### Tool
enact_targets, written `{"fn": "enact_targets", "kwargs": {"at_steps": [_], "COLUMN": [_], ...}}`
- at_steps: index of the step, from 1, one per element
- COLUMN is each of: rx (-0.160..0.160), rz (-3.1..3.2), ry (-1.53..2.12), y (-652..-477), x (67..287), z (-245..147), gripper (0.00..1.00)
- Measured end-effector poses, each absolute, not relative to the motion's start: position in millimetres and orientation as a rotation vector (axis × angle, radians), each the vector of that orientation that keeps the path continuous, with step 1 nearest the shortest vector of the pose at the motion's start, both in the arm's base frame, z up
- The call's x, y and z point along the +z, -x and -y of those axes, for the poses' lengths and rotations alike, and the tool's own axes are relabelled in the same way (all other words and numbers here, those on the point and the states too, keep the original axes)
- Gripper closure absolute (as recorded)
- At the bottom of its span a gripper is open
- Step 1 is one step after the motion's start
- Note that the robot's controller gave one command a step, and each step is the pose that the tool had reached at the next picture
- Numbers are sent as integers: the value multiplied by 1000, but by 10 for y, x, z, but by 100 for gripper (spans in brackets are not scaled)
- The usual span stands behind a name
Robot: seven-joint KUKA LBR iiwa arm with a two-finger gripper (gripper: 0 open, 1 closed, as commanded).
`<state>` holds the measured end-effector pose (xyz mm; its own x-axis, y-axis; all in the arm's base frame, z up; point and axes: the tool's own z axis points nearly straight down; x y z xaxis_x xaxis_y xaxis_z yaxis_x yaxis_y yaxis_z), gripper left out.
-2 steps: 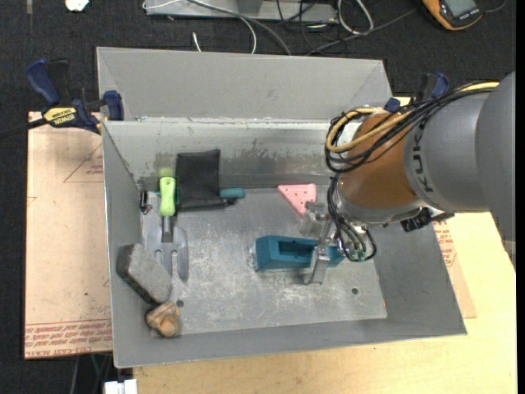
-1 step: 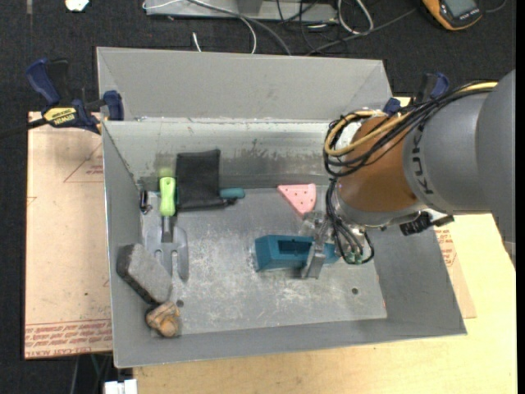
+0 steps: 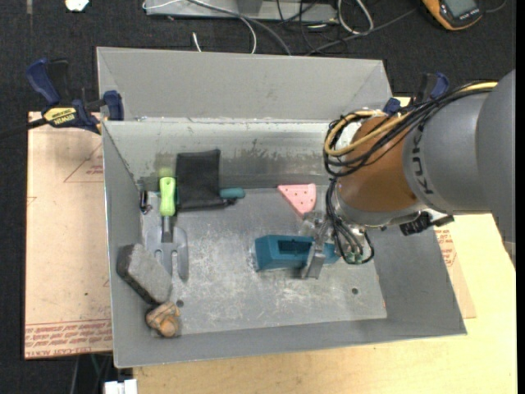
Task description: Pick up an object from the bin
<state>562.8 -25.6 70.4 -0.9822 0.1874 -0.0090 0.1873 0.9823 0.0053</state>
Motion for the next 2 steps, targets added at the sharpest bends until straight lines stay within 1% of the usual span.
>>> {"fn": "enact_targets", "kwargs": {"at_steps": [1, 2], "rx": [8, 7], "rz": [-3128, -3122], "ry": [-296, -294], "y": [-5592, -5612], "x": [929, 1450], "z": [251, 253], "gripper": [100, 100]}}
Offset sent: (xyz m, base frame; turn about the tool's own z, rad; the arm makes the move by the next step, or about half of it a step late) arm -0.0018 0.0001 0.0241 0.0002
